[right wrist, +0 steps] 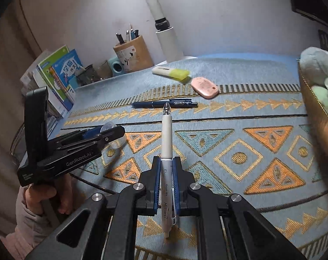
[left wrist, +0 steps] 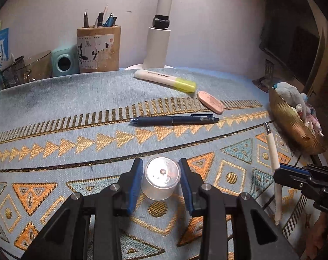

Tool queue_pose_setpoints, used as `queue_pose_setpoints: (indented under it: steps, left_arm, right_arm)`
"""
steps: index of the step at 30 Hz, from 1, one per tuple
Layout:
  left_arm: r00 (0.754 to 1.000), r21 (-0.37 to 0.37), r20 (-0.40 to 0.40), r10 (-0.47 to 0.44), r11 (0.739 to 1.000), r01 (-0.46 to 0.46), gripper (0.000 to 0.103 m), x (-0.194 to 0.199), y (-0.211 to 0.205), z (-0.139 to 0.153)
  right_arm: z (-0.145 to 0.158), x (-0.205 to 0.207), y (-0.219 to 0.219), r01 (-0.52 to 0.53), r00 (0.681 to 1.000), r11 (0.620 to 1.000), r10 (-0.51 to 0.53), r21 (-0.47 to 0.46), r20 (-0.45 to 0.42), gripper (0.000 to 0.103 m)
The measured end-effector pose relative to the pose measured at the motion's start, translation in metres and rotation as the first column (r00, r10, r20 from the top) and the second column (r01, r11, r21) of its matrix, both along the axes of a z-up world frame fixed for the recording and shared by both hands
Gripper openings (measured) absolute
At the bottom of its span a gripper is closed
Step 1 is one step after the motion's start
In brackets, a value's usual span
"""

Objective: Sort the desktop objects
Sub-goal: 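Grasp the white pen with the right gripper while the left gripper carries the cup toward the bowl, then open the right gripper over the bowl dropping the white pen while the left gripper releases the cup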

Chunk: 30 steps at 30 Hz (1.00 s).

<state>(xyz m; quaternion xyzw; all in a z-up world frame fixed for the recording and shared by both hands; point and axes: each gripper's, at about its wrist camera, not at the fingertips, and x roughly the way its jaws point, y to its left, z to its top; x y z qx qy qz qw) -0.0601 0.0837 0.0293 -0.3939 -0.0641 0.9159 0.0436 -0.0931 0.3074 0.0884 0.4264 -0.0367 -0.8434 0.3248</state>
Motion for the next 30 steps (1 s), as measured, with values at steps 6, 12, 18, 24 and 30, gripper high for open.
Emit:
queue_pose_setpoints:
  steps: [6, 12, 18, 24, 30]
  left_arm:
    - [0.996, -0.025, -0.052, -0.068, 0.997, 0.067, 0.03, 0.005, 0.02, 0.008]
    - [0.997, -0.028, 0.033, -0.074, 0.997, 0.075, 0.047, -0.001, 0.022, -0.005]
    - [0.996, 0.003, 0.06, -0.072, 0.997, 0.072, 0.052, -0.001, 0.015, -0.011]
    - [0.992, -0.019, 0.005, -0.127, 0.992, 0.127, 0.03, 0.006, 0.028, -0.003]
    - [0.983, -0.005, -0.081, -0.162, 0.987, 0.162, 0.03, 0.016, 0.047, 0.036]
  right_arm:
    - [0.015, 0.01, 0.052, 0.098, 0.995, 0.987, -0.099, -0.126, -0.008, 0.011]
    - [0.017, 0.017, 0.07, 0.122, 0.992, 0.984, -0.124, -0.13, -0.003, 0.011]
    - [0.001, 0.013, 0.076, 0.144, 0.989, 0.983, -0.14, -0.114, 0.038, 0.011]
    - [0.005, 0.009, 0.083, 0.155, 0.987, 0.974, -0.147, -0.166, 0.057, 0.011]
    - [0.026, 0.014, 0.113, 0.196, 0.979, 0.953, -0.202, -0.231, 0.001, 0.011]
